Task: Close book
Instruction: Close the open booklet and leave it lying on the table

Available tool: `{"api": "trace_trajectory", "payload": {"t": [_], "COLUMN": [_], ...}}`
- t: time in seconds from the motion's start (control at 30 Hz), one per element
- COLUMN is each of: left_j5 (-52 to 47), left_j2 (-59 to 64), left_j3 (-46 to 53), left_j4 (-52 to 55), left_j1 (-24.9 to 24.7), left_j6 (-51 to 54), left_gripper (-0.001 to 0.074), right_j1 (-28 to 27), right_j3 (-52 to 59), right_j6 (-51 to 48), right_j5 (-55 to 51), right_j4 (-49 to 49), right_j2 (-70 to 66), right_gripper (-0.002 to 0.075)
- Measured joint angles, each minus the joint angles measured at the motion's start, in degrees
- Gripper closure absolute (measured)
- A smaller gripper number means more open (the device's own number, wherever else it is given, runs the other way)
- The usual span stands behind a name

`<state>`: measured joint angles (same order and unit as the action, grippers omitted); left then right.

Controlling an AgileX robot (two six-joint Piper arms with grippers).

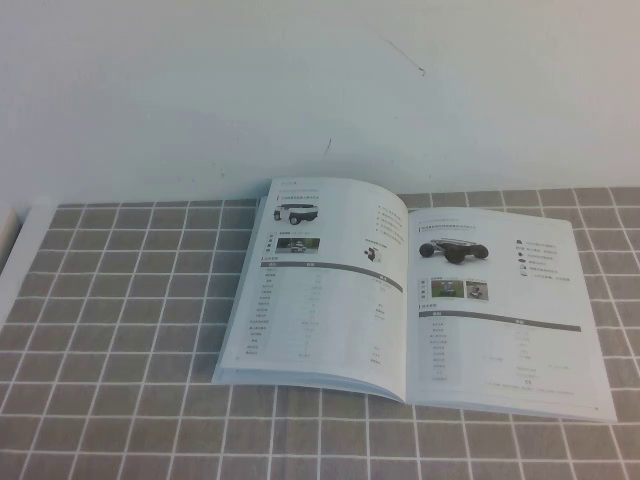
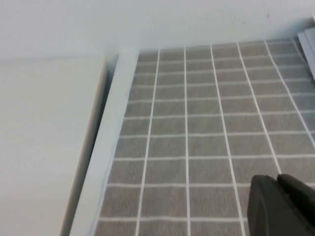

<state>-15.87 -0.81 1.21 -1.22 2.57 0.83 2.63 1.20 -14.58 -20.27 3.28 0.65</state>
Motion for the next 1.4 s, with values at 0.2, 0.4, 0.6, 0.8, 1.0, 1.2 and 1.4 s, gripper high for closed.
{"api": "trace_trajectory", "payload": {"t": [0.2, 0.4, 0.6, 0.8, 1.0, 1.2, 1.4], "left_j5": [16.9, 38.7, 48.9, 53.7, 53.3, 47.7, 20.3], "left_j2": [0.0, 0.0, 0.0, 0.0, 0.0, 0.0, 0.3], "left_j3": [0.1, 0.1, 0.1, 0.1, 0.1, -0.4, -16.4], "left_j4": [0.0, 0.0, 0.0, 0.0, -0.6, -0.8, 2.1], "left_j1": [0.0, 0.0, 0.0, 0.0, 0.0, 0.0, 0.0], "left_j6": [0.0, 0.0, -0.1, -0.1, -0.1, 0.3, -0.1], "left_gripper": [0.0738, 0.0737, 0.0738, 0.0738, 0.0738, 0.0738, 0.0738], "right_j1": [0.0, 0.0, 0.0, 0.0, 0.0, 0.0, 0.0], "right_j3": [0.0, 0.0, 0.0, 0.5, 0.5, 0.5, 0.5], "right_j6": [0.0, 0.0, 0.0, 0.0, 0.1, 0.7, 1.5], "right_j5": [0.0, 0.0, 0.4, 9.9, 32.1, 51.7, 57.9], "right_j4": [0.0, 0.0, 0.0, 0.0, 0.1, 1.3, 0.7], "right_j2": [0.0, 0.0, 0.0, 0.0, 0.0, 0.0, 0.0], "right_gripper": [0.0729, 0.0729, 0.0729, 0.0729, 0.0729, 0.0729, 0.0729]}}
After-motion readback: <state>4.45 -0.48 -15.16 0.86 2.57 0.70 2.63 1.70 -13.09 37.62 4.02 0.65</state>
